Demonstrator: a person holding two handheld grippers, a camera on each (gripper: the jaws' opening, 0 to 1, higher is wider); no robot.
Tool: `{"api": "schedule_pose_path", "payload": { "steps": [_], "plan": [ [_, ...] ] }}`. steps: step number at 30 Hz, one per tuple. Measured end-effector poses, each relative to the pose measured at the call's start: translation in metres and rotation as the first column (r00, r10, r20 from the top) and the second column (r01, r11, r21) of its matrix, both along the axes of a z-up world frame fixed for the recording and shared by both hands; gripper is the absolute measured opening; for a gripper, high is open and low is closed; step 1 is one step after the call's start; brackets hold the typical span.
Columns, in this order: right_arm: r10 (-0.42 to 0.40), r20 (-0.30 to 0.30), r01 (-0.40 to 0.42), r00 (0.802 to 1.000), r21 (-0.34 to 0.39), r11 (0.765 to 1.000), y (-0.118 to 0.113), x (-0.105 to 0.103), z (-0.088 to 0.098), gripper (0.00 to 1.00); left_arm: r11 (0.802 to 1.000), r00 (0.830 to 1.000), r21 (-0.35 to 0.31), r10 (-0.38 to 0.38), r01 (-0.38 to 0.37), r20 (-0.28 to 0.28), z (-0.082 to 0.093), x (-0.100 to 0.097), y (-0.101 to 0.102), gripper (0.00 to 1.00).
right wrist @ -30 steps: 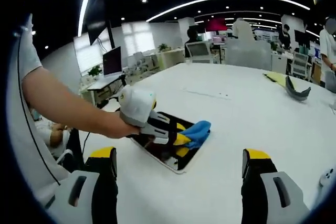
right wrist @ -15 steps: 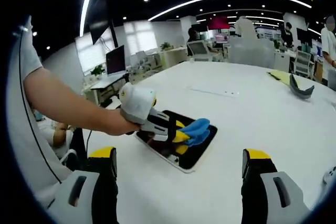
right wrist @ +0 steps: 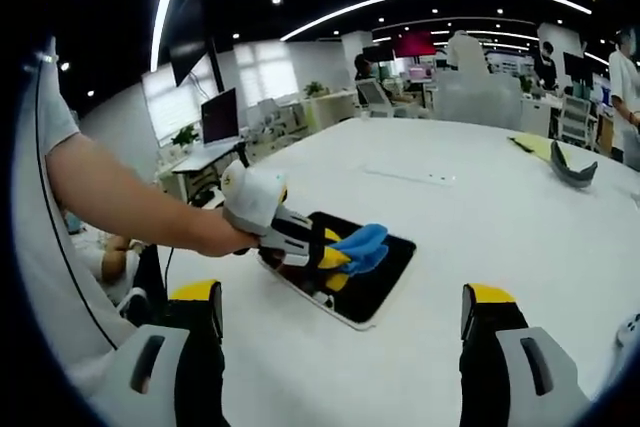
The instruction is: Wipe the mirror surface with the cleaning cloth until all visible marks leave the cleaned area.
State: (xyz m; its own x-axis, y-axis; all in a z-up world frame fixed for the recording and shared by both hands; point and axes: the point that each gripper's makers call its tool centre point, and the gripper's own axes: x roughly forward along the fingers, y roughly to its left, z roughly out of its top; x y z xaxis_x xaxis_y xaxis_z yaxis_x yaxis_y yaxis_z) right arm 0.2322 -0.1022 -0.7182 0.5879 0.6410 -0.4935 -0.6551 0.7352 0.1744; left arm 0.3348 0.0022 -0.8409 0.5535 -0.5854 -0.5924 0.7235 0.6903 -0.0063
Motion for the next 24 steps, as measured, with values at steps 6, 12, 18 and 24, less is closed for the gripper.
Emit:
{"api": "schedule_pose_path", "payload": {
  "steps": [6, 12, 18, 24],
  "plan": [
    [-0.003, 0.001, 0.003, 1.0, 0.007, 1.0, 0.005, -0.004, 0.0, 1.0, 1.0, 1.0, 0.005, 0.011, -0.011, -0.007, 0.0, -0.002, 0.009, 0.1],
    [0.023, -0.008, -0.023, 1.0, 0.012, 1.0, 0.015, -0.012, 0.001, 1.0, 0.999, 0.999, 0.013, 0.033, -0.033, -0.005, 0.0, -0.004, 0.019, 0.1],
    [0.031, -0.01, -0.031, 0.999, 0.012, 0.999, 0.021, -0.014, 0.0, 1.0, 0.999, 0.999, 0.019, 0.04, -0.04, -0.007, 0.0, -0.007, 0.03, 0.1],
    [0.032, -0.015, -0.032, 0.999, 0.016, 0.999, 0.025, -0.015, -0.001, 1.0, 0.999, 0.999, 0.02, 0.049, -0.049, -0.011, 0.0, -0.008, 0.041, 0.1]
  ]
}}
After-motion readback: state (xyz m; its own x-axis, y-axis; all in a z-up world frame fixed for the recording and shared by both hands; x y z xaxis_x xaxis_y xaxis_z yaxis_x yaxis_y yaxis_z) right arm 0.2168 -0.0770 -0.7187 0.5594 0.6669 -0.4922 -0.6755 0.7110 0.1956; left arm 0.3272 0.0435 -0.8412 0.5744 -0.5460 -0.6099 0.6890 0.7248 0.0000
